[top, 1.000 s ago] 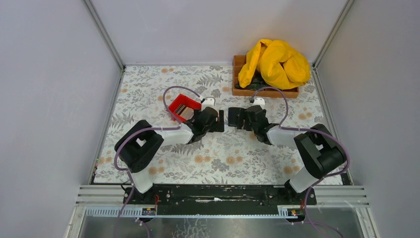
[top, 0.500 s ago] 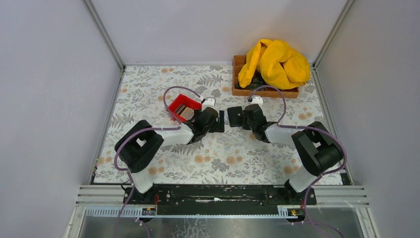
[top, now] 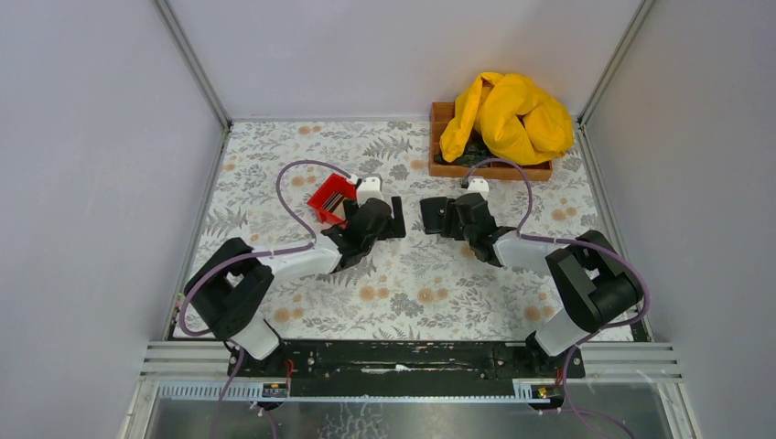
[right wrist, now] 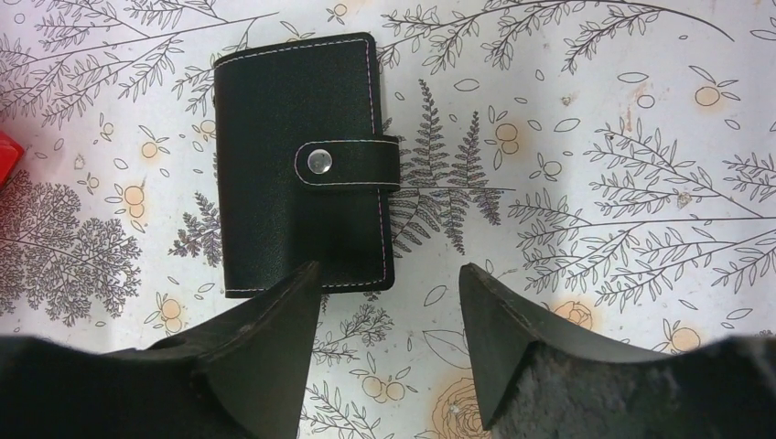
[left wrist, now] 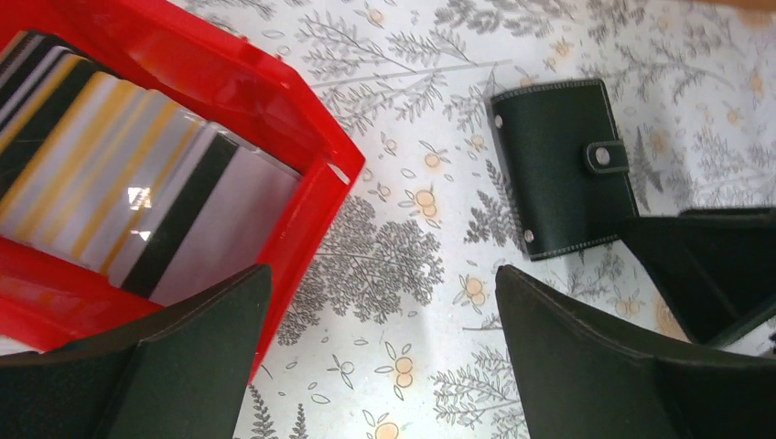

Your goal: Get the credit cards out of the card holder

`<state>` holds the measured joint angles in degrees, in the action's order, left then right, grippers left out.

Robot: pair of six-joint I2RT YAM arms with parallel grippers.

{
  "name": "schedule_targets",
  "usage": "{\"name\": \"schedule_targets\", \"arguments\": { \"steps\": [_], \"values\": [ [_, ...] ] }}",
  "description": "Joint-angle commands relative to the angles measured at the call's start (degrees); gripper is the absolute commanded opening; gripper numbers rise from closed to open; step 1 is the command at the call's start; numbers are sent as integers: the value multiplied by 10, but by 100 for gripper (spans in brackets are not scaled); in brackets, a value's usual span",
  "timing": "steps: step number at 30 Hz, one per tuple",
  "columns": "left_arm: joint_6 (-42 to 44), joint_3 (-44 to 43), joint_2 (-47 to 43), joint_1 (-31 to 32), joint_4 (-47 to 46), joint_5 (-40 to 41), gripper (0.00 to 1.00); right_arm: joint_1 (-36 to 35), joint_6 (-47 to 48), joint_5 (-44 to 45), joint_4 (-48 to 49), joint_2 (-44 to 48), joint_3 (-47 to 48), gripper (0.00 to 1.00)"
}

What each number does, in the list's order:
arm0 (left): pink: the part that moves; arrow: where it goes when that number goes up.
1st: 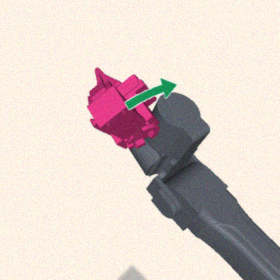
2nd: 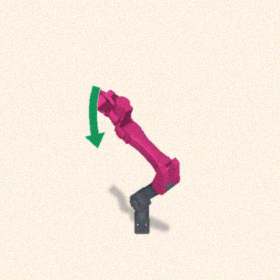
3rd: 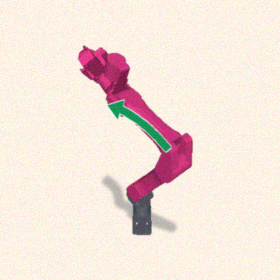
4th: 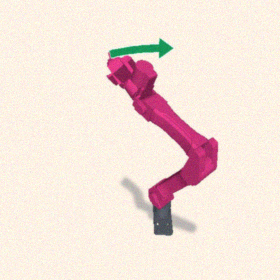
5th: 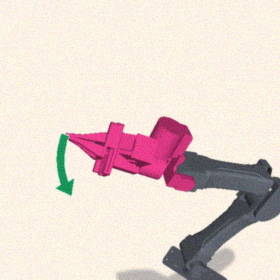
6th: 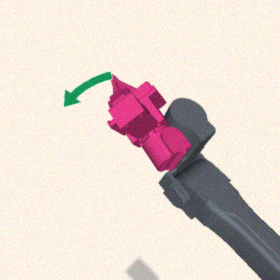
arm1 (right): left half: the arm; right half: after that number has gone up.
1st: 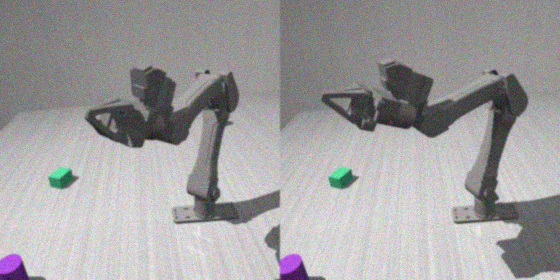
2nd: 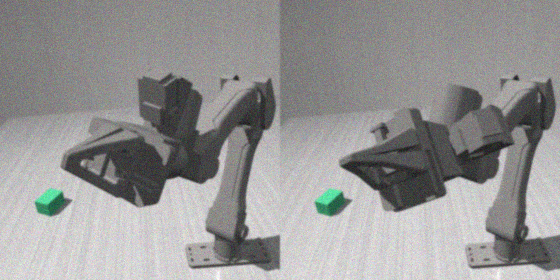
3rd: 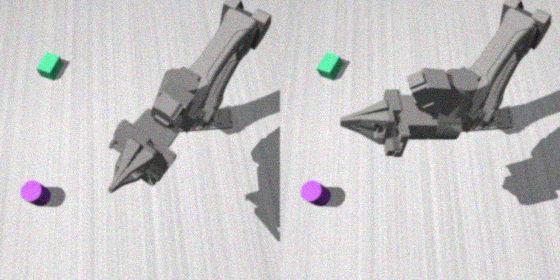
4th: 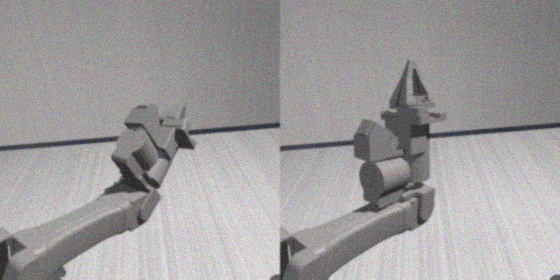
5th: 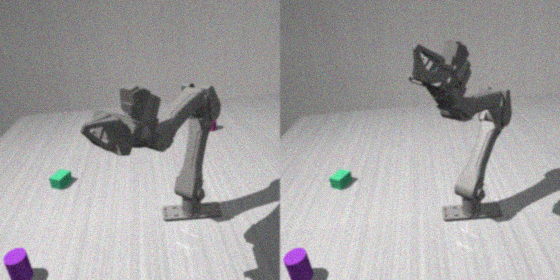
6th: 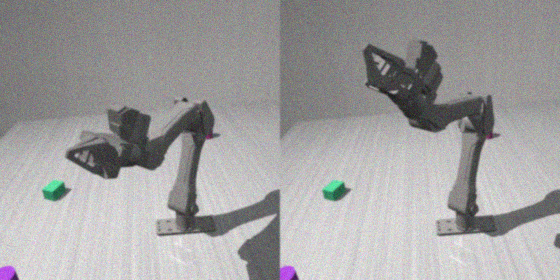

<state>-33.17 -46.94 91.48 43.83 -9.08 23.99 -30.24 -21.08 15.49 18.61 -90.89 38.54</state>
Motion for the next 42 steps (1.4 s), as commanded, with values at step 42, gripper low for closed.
{"name": "schedule_targets", "arguments": {
  "steps": [42],
  "values": [
    [-131,-217,146,-32,216,249,95,-4,0,4,-12,-3,19,71]
  ]
}}
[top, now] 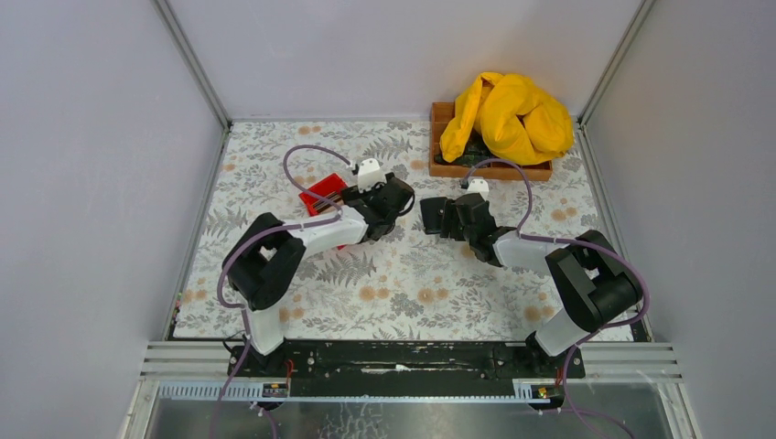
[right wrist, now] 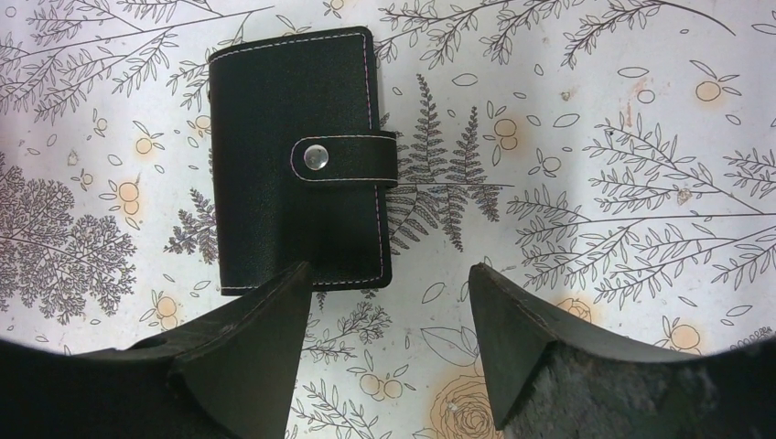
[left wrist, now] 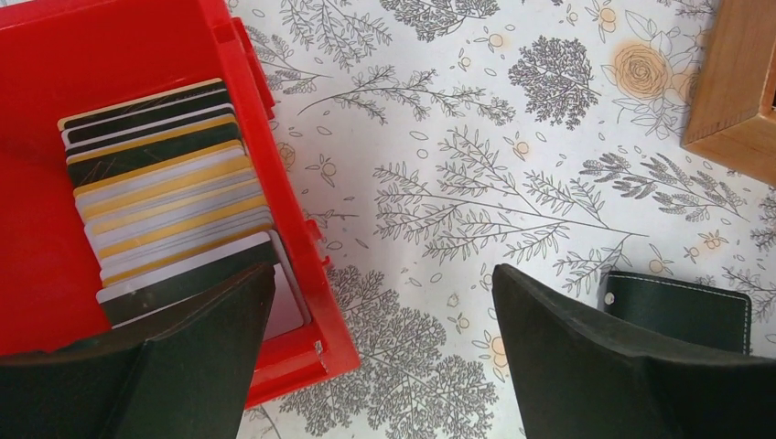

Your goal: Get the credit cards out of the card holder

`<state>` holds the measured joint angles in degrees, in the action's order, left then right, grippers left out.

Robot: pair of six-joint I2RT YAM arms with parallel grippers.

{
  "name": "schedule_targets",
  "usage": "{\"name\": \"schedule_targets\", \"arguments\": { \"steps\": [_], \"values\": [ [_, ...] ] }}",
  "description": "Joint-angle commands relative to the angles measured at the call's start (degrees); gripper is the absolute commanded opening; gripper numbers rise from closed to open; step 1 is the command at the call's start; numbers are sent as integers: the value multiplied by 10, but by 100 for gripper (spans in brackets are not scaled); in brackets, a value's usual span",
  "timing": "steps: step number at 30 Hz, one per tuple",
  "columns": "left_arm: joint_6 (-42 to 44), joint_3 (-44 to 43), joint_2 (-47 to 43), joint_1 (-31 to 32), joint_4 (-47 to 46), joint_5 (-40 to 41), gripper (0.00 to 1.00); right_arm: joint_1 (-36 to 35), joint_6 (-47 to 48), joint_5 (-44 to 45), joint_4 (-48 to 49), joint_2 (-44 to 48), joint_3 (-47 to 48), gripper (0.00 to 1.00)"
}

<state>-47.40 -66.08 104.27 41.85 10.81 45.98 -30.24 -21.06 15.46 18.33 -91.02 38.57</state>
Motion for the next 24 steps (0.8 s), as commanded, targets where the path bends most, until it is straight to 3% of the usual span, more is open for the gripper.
{"name": "schedule_targets", "arguments": {
  "steps": [1,3,8,21,24],
  "values": [
    [10,-28,22,-17,16,20,95,-4,0,4,-11,-2,20,71],
    [7,-30,28,-26,15,8,94,-3,1,5,-13,-2,21,71],
    [15,-37,43,-35,0,-11,81,-3,1,6,-14,-4,23,72],
    [53,-55,60,-6,-23,-45,79,-4,1,1,-23,-14,32,72],
    [79,-51,59,5,-45,-48,71,-3,1,2,-25,-13,32,72]
  ]
}}
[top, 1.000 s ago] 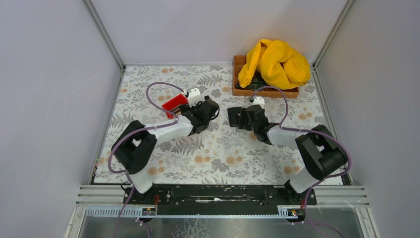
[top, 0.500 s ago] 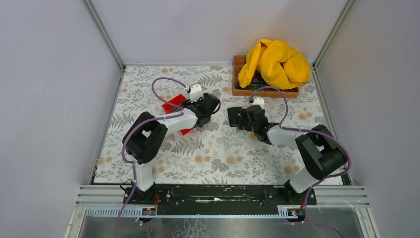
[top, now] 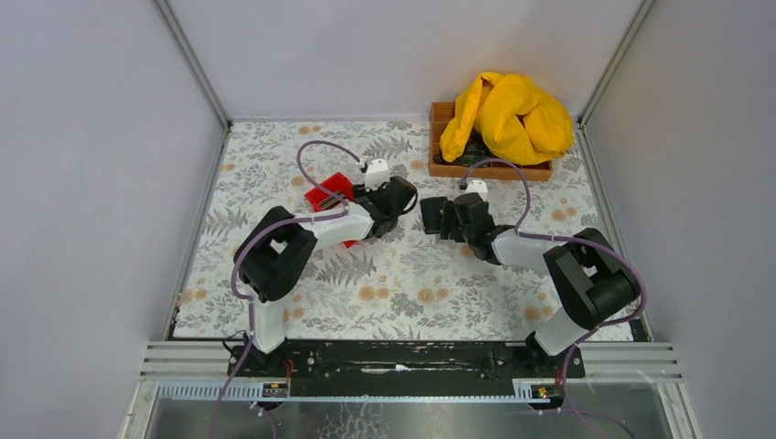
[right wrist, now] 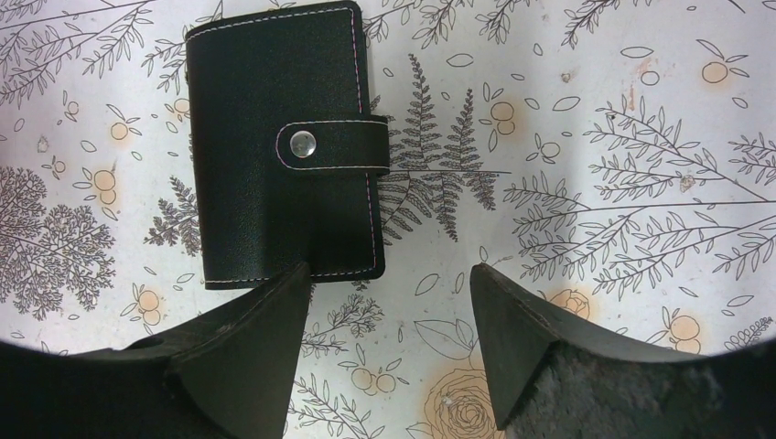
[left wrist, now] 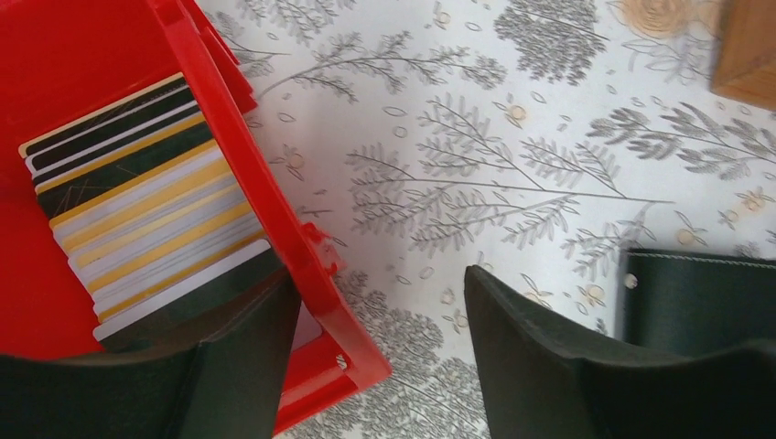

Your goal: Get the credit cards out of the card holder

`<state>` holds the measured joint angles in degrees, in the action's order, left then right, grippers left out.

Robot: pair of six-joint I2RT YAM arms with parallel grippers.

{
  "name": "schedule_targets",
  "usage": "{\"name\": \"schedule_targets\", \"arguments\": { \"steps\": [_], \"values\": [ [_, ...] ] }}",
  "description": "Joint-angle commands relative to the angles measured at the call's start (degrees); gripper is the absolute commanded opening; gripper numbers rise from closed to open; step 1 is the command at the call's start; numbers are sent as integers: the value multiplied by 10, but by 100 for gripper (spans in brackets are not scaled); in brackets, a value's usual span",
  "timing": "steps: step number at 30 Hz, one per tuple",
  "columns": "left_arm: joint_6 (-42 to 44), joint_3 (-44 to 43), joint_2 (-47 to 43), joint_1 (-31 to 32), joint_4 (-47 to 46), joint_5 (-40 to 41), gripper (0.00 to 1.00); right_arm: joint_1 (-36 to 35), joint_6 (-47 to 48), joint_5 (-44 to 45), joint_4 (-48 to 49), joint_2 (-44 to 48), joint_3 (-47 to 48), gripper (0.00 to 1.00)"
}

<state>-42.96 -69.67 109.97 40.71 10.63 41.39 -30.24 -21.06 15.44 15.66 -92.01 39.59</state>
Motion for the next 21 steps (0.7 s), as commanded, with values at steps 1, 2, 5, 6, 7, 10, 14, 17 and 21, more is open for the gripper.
{"name": "schedule_targets", "arguments": {
  "steps": [1,2,5,6,7,10,14,17,21],
  "values": [
    [42,-16,4,21,-47,1,67,-3,1,3,2,-2,22,72],
    [45,-18,6,23,-48,2,63,-3,2,3,2,-2,22,72],
    [45,-24,12,23,-40,6,56,-3,1,1,0,-3,23,72],
    [43,-25,12,23,-38,8,53,-4,2,0,0,-3,24,72],
    [42,-24,12,22,-37,9,50,-4,1,-1,0,-4,25,72],
    [40,-24,12,23,-32,11,42,-3,1,-3,-1,-7,27,73],
    [39,-25,13,23,-30,13,32,-3,1,-4,-3,-9,30,73],
    [42,-26,14,23,-30,14,22,-3,2,-5,-3,-11,32,73],
    [42,-26,16,23,-27,16,21,-3,1,-5,-5,-12,32,73]
  ]
}}
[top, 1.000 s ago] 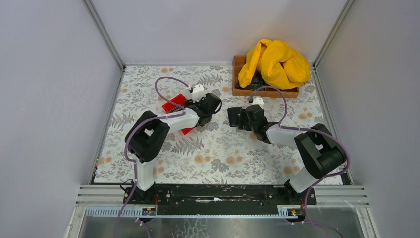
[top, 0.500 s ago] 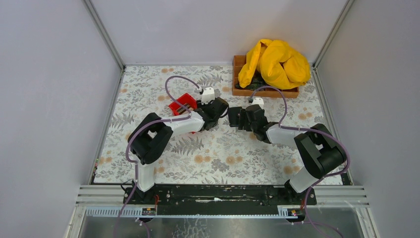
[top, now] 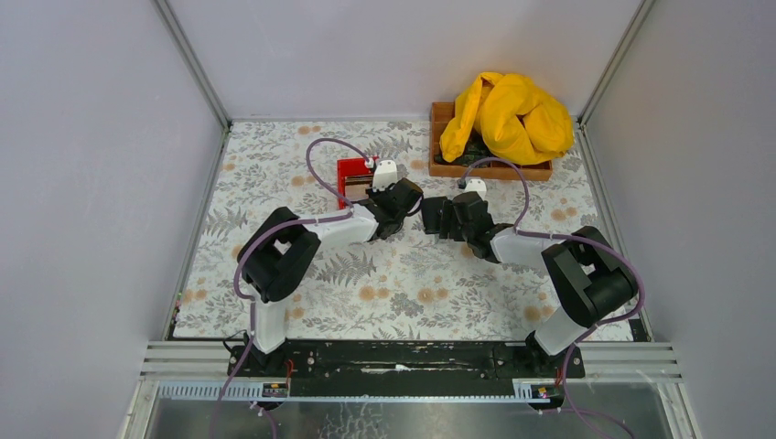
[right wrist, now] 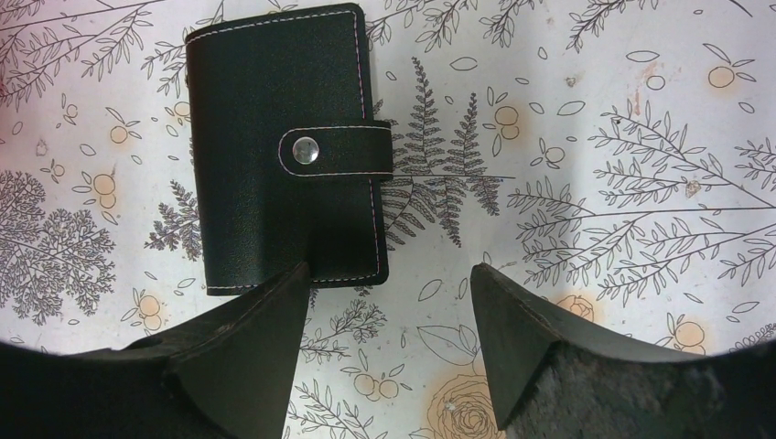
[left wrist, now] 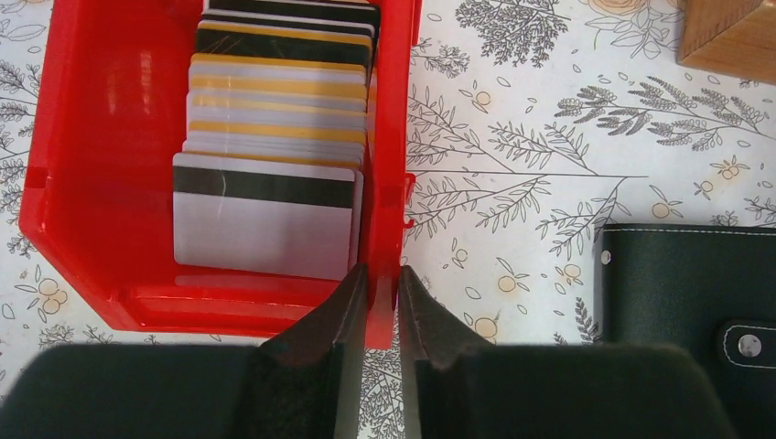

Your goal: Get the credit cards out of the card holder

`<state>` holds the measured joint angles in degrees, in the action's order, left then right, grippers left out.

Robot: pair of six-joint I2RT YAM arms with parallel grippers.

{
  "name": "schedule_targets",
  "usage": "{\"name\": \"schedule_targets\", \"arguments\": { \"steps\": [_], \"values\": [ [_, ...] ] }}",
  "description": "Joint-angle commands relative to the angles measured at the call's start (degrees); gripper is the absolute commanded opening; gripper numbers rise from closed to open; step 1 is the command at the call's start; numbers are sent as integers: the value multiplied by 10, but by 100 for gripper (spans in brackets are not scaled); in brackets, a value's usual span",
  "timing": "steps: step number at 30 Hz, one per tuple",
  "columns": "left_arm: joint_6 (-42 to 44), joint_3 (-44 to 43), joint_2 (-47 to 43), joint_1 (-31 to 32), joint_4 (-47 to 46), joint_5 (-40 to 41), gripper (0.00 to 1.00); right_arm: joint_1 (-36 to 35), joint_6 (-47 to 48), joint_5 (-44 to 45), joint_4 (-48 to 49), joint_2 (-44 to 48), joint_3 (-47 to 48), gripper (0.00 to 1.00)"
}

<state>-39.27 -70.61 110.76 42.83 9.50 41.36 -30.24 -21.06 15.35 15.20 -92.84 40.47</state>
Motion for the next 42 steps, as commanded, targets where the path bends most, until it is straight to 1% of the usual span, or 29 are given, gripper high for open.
{"name": "schedule_targets", "arguments": {
  "steps": [1,2,3,5,7,9,10,12,16,20,23,25,26,28,31,33,35,37,39,42],
  "values": [
    [4,-17,8,2,-15,16,21,-3,1,-3,0,-3,23,73],
    [3,-17,8,2,-15,16,22,-4,1,-3,0,-3,23,73],
    [3,-16,8,1,-14,16,26,-4,1,-3,0,-4,23,73],
    [1,-18,8,2,-13,15,40,-3,2,-4,0,-5,24,73],
    [-1,-16,6,1,-12,15,51,-4,1,-4,0,-5,24,73],
    [-3,-14,3,2,-12,19,60,-3,1,-4,0,-4,24,73],
    [-3,-14,3,2,-12,22,62,-3,2,-4,0,-6,24,73],
    [-3,-13,0,2,-9,32,65,-3,2,-4,0,-6,25,73],
    [11,-12,-2,-3,-5,63,66,-4,1,-5,-1,-6,25,73],
    [19,-4,-10,-14,-8,71,67,-3,1,-5,-2,-6,25,73],
    [39,32,-42,-14,-59,39,79,-3,1,-7,-2,-6,26,73],
    [45,64,-76,-14,-102,10,85,-3,1,-7,-2,-5,25,73],
    [44,75,-91,-14,-111,3,86,-3,1,-8,-3,-5,25,73],
    [41,84,-115,-14,-109,10,87,-3,1,-8,-3,-5,26,73],
    [47,97,-152,-14,-106,41,86,-4,0,-10,-2,-5,25,73],
    [59,105,-170,-14,-103,73,83,-3,-1,-13,-3,-7,26,73],
    [70,99,-178,-16,-84,106,73,-4,-4,-18,-3,-10,27,73],
    [78,91,-177,-16,-70,131,69,-3,-5,-21,-3,-13,28,73],
    [89,91,-174,-18,-72,137,68,-3,-5,-22,-3,-15,28,73],
    [97,83,-164,-26,-66,122,68,-4,-5,-22,-3,-14,28,73]
  ]
}}
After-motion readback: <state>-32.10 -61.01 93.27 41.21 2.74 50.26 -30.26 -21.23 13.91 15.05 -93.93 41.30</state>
